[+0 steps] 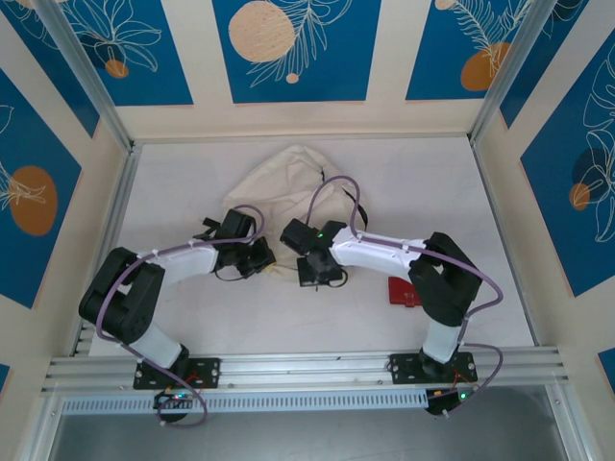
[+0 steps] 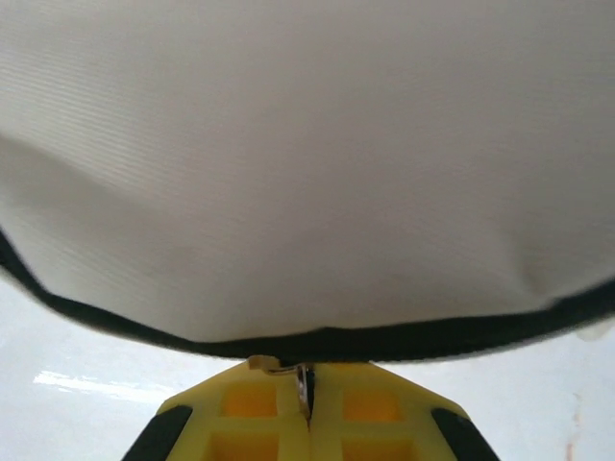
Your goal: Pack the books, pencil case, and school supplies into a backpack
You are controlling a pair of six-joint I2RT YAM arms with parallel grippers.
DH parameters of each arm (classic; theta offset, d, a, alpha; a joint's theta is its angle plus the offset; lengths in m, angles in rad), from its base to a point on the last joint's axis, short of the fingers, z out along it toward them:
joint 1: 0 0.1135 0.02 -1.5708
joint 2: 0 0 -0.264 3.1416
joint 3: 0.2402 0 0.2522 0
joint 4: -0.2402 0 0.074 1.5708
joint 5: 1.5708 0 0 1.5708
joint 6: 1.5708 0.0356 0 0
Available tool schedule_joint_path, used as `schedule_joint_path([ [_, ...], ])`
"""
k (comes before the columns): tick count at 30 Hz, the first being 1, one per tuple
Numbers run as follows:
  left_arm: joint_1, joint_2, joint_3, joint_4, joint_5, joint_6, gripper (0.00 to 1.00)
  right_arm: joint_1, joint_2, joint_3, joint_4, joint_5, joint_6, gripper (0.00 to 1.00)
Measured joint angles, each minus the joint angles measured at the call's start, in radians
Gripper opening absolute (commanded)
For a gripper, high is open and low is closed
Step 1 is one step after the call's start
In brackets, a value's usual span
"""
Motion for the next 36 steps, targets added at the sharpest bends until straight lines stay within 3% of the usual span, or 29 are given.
schedule_joint_path([
  [8,0.006,-0.010,0.021,-0.058,-0.056,0.045,0.00,-0.035,-0.033,0.000,-0.032,0.019,-0.027,0.00],
  [14,0.061,-0.080,0.028,-0.143,-0.125,0.108,0.00,-0.050,-0.033,0.010,-0.015,-0.027,-0.101,0.00],
  [17,0.107,-0.107,0.033,-0.177,-0.151,0.136,0.11,-0.036,-0.032,0.037,0.028,-0.098,-0.143,0.00],
  [20,0.158,-0.146,0.033,-0.219,-0.186,0.162,0.30,-0.012,-0.015,0.085,0.067,-0.172,-0.173,0.00],
  [28,0.250,-0.342,0.019,-0.344,-0.259,0.194,0.65,0.023,0.148,0.271,0.151,-0.312,-0.199,0.00],
  [36,0.259,-0.424,-0.060,-0.392,-0.202,0.130,0.75,0.045,0.254,0.386,0.198,-0.385,-0.197,0.00],
])
